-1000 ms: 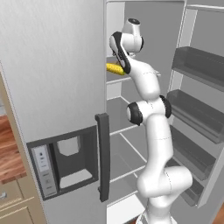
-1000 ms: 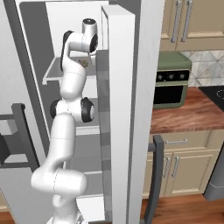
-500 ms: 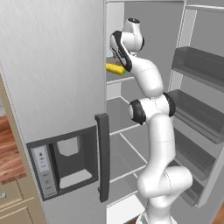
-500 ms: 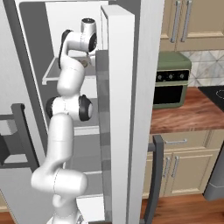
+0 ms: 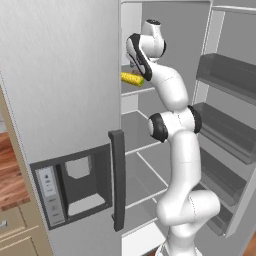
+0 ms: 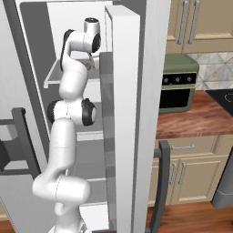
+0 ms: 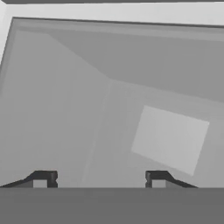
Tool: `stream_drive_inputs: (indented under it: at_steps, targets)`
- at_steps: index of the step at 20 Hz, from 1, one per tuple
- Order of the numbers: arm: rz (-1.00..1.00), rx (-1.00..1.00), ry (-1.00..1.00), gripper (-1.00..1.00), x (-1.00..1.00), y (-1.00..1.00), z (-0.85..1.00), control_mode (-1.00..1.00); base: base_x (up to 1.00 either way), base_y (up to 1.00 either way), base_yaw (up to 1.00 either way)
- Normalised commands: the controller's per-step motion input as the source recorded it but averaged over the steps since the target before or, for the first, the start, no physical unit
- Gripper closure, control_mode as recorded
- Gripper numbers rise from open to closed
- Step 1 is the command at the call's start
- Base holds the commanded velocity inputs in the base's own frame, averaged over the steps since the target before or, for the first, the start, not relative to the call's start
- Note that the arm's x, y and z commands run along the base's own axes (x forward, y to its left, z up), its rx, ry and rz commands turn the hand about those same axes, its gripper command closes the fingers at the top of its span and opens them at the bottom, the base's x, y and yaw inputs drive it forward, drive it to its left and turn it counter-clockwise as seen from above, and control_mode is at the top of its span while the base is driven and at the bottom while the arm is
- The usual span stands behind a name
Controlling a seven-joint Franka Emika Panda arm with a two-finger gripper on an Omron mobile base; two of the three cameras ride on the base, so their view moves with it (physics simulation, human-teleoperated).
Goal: Retrieve the bottle and the shaker from the cabinet and place them next to the mixing bowl on the counter. Then add garlic from the fridge to the mixing bowl.
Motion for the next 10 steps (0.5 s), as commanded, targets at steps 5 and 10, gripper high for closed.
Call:
stream_drive_inputs:
  at_steps: [5, 10]
  targets:
    - [0.0, 0.0, 0.1, -1.0, -0.02, 0.02, 0.42, -1.0, 0.0, 0.0, 0.0]
    - [0.0, 0.0, 0.1, -1.0, -0.1, 0.0, 0.1, -1.0, 0.0, 0.0, 0.0]
